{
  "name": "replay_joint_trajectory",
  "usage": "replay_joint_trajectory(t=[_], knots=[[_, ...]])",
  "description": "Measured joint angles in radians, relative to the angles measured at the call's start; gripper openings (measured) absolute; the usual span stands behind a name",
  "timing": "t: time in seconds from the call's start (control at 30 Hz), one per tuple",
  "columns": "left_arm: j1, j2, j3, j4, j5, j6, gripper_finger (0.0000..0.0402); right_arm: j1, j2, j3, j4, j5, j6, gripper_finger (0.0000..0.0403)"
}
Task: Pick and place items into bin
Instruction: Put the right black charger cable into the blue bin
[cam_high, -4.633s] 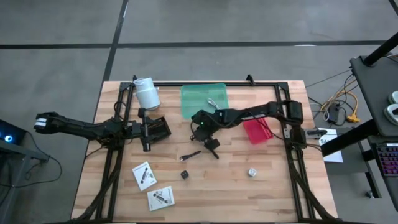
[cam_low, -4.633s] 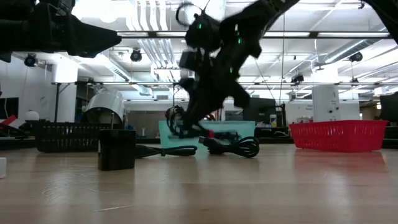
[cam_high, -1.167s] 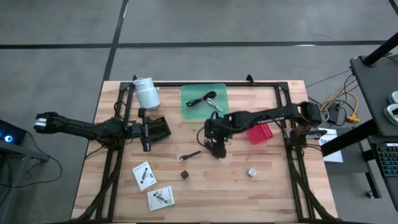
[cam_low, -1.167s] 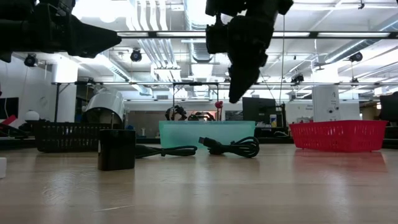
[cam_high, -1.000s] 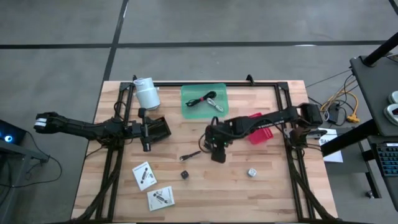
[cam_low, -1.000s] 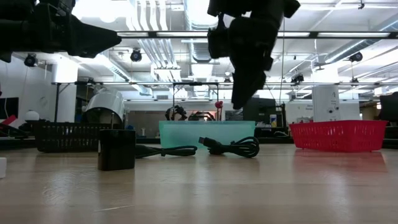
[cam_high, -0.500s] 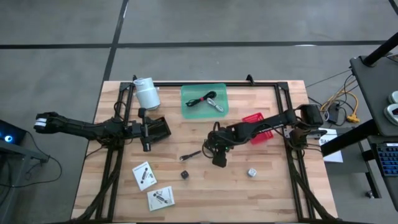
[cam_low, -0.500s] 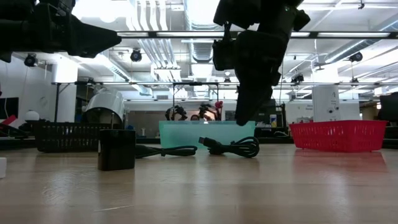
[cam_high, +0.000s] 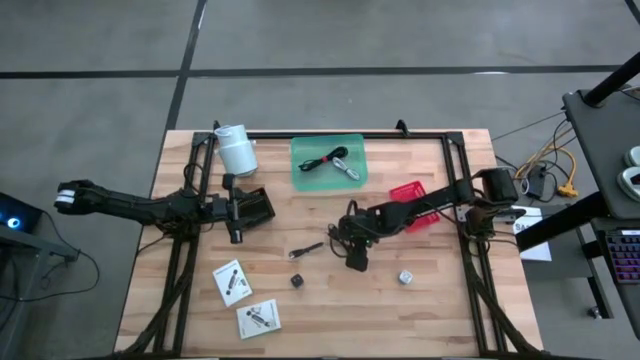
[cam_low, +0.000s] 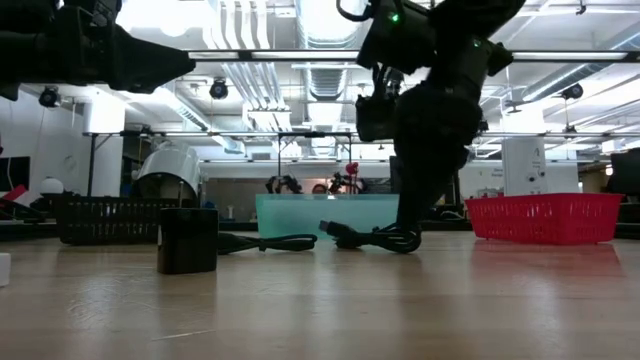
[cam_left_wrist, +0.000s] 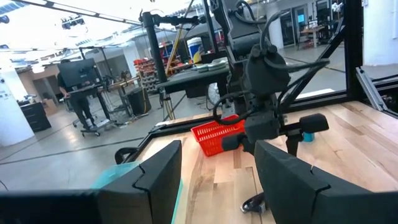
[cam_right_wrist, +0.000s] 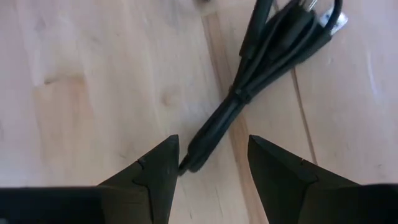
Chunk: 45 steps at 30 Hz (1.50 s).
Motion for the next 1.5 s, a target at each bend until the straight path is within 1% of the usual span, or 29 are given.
replay_joint_trajectory(t=[0.17, 0.3, 0.43, 0.6, 0.63, 0.77, 0.93, 1.03, 1.13, 1.33, 1.4, 1.5], knots=[[0.0, 0.001, 0.0, 0.0, 0.0, 0.0, 0.0187, 0.0, 0.003, -0.012, 0.018, 0.001, -0.007, 0.0167], [0.0, 0.002, 0.0, 0.0, 0.0, 0.0, 0.0187, 0.0, 0.003, -0.015, 0.016, 0.001, -0.022, 0.0144], [0.0, 0.001, 0.0, 0.0, 0.0, 0.0, 0.0187, 0.0, 0.003, -0.015, 0.015, 0.002, -0.031, 0.0099], [0.0, 0.001, 0.0, 0.001, 0.0, 0.0, 0.0187, 0.0, 0.003, -0.015, 0.016, 0.001, -0.056, 0.0024], [0.0, 0.001, 0.0, 0.001, 0.0, 0.0, 0.0187, 0.0, 0.003, -0.014, 0.016, 0.0, -0.056, 0.0018], [0.0, 0.001, 0.0, 0.001, 0.0, -0.001, 0.0187, 0.0, 0.003, 0.003, 0.004, 0.003, -0.075, 0.0013], [0.0, 0.002, 0.0, 0.001, 0.0, 0.0, 0.0187, -0.015, 0.003, 0.073, -0.039, 0.015, -0.171, 0.0012], [0.0, 0.0, 0.001, 0.001, 0.0, 0.0, 0.0187, -0.041, 0.003, 0.136, -0.105, 0.065, -0.234, 0.0012], [0.0, 0.0, 0.001, 0.002, 0.0, 0.0, 0.0187, -0.067, 0.002, 0.203, -0.181, 0.14, -0.283, 0.0011], [0.0, 0.003, 0.001, 0.0, 0.0, -0.002, 0.0187, -0.129, 0.002, 0.317, -0.29, 0.365, -0.426, 0.0011], [0.0, 0.005, 0.001, 0.001, 0.0, -0.002, 0.0187, -0.162, 0.002, 0.343, -0.302, 0.394, -0.488, 0.0011], [0.0, 0.006, 0.001, 0.0, 0.0, 0.0, 0.0187, -0.224, 0.002, 0.37, -0.301, 0.396, -0.583, 0.0011]])
